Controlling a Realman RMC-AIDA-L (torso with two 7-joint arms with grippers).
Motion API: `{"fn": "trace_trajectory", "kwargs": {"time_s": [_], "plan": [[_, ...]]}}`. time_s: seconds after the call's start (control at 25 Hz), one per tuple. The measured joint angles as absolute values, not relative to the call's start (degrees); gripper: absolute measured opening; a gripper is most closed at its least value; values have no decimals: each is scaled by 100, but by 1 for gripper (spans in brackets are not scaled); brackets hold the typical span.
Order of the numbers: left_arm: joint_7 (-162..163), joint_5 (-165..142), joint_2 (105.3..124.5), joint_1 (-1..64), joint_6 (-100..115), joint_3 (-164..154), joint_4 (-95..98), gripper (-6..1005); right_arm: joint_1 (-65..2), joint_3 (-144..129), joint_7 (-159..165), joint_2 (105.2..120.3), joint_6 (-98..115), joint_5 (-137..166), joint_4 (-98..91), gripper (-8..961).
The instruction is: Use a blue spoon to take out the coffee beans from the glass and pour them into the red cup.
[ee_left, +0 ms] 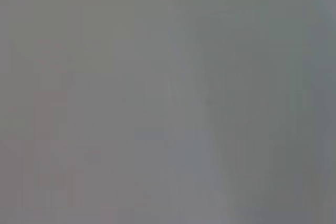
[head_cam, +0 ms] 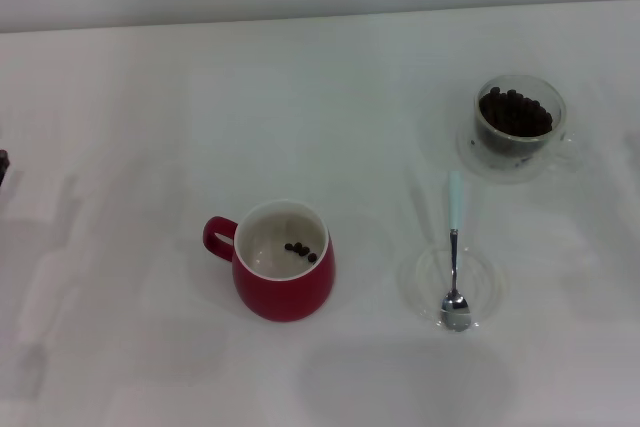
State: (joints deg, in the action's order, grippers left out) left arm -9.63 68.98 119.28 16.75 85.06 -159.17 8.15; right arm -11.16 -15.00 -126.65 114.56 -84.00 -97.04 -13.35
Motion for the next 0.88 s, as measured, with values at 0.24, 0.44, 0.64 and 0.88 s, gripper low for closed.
{"fn": "trace_trajectory", "kwargs": {"time_s": [0.24, 0.44, 0.64, 0.88], "plan": [[-897, 7302, 11936, 1715, 8544, -15916, 918, 681, -1084, -801, -14071, 11461, -8359, -9703, -914, 231], [-896, 7625, 11943, 1733, 8559, -15916, 1124, 682, -1091, -599, -14559, 11470, -8049, -9705, -828, 231], [-896, 7833, 11953, 1761, 8557, -15917, 1362, 682, -1084, -595, -14613, 11465, -7752, -9952, -898, 231], [-896, 7837, 11964, 1911, 8312, -15945, 1392, 682, -1075, -591, -14850, 11452, -7673, -10157, -1035, 231]]}}
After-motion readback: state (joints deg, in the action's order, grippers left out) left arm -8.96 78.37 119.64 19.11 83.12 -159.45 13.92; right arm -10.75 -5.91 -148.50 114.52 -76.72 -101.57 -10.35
